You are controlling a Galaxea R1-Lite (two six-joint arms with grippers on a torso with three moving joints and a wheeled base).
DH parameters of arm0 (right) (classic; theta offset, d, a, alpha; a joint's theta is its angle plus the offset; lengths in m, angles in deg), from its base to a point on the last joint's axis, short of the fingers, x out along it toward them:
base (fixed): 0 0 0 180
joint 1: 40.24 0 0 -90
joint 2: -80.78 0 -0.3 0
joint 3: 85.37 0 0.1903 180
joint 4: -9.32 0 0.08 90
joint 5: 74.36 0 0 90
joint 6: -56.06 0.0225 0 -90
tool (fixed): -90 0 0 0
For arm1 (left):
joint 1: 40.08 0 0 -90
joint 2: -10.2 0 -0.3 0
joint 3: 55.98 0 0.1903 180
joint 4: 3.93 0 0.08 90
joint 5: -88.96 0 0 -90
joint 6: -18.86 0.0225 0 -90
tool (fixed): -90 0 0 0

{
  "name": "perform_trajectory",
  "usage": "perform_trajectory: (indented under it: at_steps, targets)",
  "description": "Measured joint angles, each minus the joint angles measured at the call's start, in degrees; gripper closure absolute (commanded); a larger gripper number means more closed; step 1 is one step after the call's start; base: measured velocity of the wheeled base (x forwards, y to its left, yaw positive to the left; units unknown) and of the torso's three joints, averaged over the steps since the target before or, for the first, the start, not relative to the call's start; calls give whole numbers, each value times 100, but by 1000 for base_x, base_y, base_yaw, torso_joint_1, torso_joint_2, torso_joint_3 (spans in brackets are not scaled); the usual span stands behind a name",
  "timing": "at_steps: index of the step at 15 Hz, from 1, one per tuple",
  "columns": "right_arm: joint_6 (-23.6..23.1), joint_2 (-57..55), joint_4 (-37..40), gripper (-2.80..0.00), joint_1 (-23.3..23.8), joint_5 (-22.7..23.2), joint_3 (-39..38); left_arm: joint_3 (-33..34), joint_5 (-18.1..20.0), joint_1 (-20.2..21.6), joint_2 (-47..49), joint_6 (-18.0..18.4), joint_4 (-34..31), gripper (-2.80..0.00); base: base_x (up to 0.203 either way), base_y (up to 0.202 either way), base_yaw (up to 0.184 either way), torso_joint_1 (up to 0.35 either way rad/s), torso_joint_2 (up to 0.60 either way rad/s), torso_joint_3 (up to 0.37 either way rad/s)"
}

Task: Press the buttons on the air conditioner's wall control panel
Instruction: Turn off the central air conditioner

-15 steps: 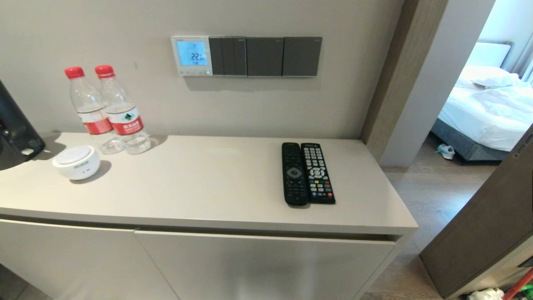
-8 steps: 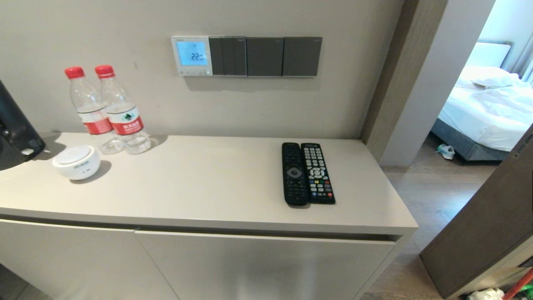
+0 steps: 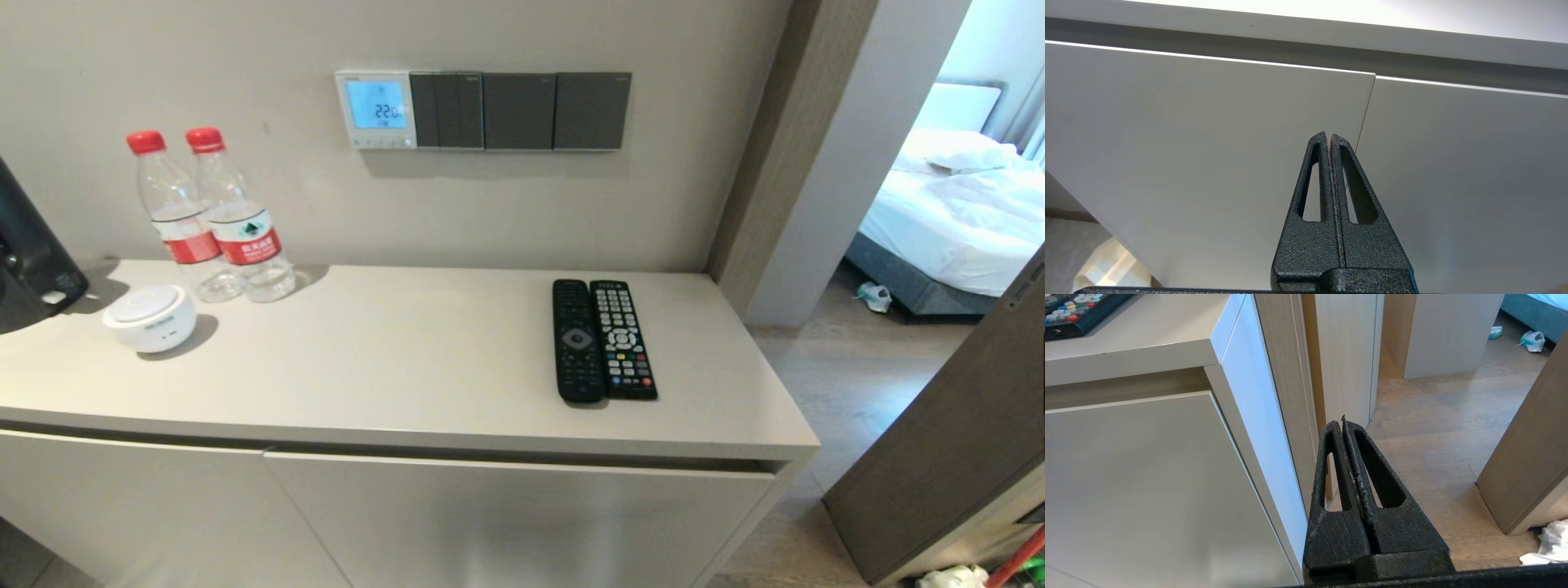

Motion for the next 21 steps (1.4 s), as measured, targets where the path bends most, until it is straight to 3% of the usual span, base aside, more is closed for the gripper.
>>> perform_trajectory:
  at_steps: [21]
  targets:
    - [0,0,-2,0,0,0,0,0,-11,2,-10,-45,-6,0,0,0,0,0,0,0]
